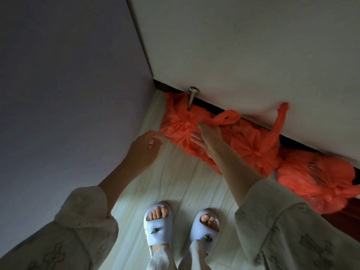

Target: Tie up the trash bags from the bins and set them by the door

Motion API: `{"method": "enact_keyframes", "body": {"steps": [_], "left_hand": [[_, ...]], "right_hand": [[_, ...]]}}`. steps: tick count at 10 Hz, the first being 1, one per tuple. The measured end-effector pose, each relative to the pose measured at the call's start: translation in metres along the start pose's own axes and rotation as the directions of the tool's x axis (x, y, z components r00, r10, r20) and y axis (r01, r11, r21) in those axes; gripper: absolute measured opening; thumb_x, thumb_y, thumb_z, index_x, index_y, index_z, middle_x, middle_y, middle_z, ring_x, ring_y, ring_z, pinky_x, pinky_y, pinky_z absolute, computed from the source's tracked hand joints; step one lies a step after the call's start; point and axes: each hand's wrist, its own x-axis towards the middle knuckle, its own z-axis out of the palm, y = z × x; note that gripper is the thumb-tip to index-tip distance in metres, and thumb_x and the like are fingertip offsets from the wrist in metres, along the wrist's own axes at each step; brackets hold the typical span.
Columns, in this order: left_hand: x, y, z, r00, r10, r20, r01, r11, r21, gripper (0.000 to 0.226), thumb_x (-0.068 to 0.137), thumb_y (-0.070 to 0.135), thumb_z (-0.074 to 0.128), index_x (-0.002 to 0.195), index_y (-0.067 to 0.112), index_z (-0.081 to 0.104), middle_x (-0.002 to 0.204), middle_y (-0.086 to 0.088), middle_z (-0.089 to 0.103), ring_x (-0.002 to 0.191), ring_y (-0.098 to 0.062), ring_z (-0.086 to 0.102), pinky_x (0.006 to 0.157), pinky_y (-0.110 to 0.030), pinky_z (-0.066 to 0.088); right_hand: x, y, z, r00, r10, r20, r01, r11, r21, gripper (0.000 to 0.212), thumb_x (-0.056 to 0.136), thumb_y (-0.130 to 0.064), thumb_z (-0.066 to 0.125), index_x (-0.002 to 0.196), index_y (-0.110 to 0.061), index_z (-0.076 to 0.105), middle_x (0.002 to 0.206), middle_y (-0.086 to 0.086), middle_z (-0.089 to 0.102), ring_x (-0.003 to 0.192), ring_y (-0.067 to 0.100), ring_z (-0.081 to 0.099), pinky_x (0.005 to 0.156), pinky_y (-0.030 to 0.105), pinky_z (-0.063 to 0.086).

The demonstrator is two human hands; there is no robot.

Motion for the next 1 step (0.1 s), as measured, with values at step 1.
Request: {"method": "enact_keyframes", "body": {"steps": [1], "left_hand": [[-0.0163,0.0128,-0.0127,1.000,-0.014,-0.003,0.014,1.000,0.007,0.021,0.091,0.011,0.043,0.098,0.027,0.055,0.096,0.000,0.064,0.096,-0.024,0.062,0.085,-0.032,0.046]], "right_hand": [[-0.0349,-0.0134,-0.0009,1.000,0.026,0.003,-0.025,0.989,-0.149,0.034,0.097,-0.011,0.039,0.127,0.002,0.047,0.132,0.018,0.054,0.122,0.031,0.053,0.095,0.036,0.046]]}}
